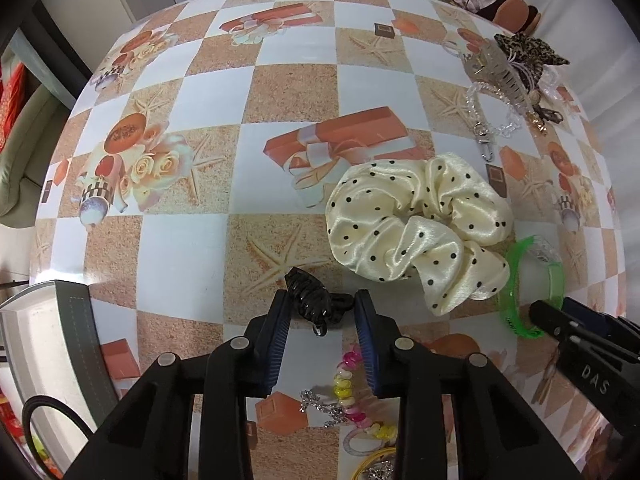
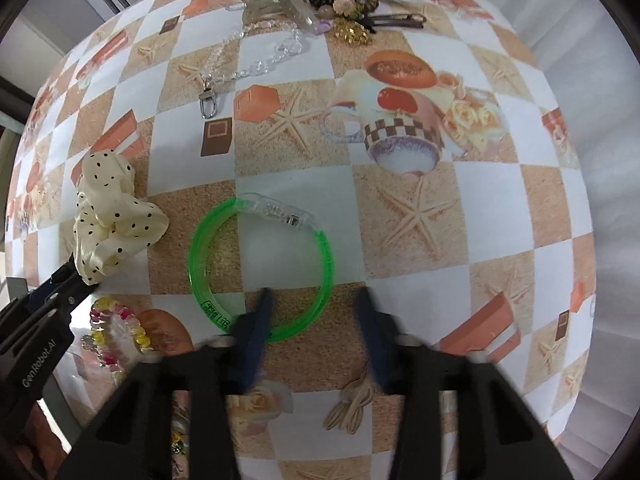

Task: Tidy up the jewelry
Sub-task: 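Grasp the black claw clip with the left gripper while the right gripper grasps the green bangle, then carry the claw clip and green bangle over the white tray with both grippers, then open the left gripper over the tray while the right gripper releases the bangle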

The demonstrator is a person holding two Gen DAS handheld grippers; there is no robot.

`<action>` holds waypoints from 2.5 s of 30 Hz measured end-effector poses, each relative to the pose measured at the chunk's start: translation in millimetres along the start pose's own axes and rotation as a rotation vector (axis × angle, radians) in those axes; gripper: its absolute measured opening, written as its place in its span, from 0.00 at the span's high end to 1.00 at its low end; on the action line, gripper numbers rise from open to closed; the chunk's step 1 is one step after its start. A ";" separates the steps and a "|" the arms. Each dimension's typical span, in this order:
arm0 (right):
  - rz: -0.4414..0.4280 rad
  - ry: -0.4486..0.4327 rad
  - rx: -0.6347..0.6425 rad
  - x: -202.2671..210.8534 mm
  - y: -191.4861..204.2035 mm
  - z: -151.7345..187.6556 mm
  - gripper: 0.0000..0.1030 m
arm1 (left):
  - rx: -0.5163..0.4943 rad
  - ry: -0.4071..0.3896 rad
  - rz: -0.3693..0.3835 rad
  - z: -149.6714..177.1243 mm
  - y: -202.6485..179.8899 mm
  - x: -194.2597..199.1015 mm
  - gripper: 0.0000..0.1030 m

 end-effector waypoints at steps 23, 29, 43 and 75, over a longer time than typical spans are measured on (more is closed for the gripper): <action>-0.190 -0.024 -0.001 65.9 -18.7 29.3 0.93 | 0.040 -0.124 0.049 65.5 27.2 95.9 0.64; -0.241 -0.023 0.093 90.5 29.4 55.0 0.93 | 0.106 -0.152 0.015 105.7 60.1 124.2 0.64; -0.332 0.023 0.396 109.4 210.4 128.5 0.93 | 0.359 -0.113 -0.118 210.2 198.4 129.3 0.64; -0.211 0.136 0.552 6.5 349.5 165.6 0.59 | 0.287 -0.036 -0.276 231.6 233.0 71.1 0.19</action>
Point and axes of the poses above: each gripper's, at about its wrist camera, not at the fingertips, and x roughly against the way its jaws point, y to its left, z to its underside, the point moved 2 cm from there along -x, roughly the way its jaws point, and after that the axes turned 12 degrees about -x, right-handed, at the moved point
